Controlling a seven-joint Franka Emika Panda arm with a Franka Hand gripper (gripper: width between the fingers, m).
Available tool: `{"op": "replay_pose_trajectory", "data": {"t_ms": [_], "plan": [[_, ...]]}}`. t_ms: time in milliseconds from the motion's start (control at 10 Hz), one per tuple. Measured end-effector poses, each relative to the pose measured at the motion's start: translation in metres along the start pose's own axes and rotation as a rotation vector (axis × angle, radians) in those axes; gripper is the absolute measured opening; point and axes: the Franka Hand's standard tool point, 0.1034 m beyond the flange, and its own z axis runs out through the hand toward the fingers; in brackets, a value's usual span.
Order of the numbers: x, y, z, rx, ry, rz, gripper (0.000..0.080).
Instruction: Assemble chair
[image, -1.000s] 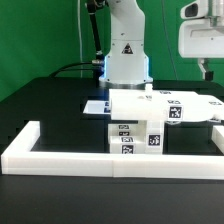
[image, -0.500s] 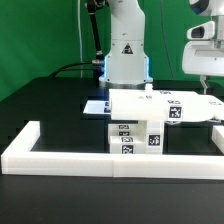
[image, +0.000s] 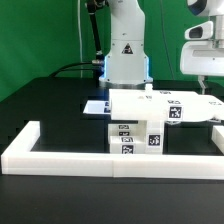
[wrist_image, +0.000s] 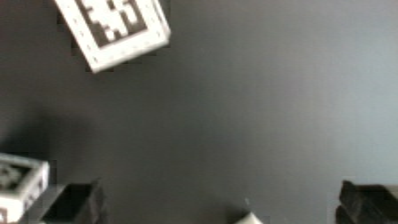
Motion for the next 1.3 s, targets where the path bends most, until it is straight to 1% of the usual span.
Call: {"op": "replay_pose_trajectory", "data": {"t_ms": [300,400,500,800,900,1100,1300], "plan": [[-0.022,0.006,0.015,-0.015,0.006,-0.06,0.0649],[-0.026,0.008,0.019,-0.021,0.009,-0.071,0.0649],[-0.027,0.01,0.023,-0.023,0.016,-0.078,0.0649],[-0.026,0.01,0.024,-0.026,0.015,-0.077,0.0649],[-0.026,0.012,0.024,-0.024,0.02,-0.095,0.0649],[-0.03,0.021,0.027,-0.034,0.019,-0.149,0.0649],[-0.028,0.026,0.03,-0.033,0.032,-0.169,0.0649]]}}
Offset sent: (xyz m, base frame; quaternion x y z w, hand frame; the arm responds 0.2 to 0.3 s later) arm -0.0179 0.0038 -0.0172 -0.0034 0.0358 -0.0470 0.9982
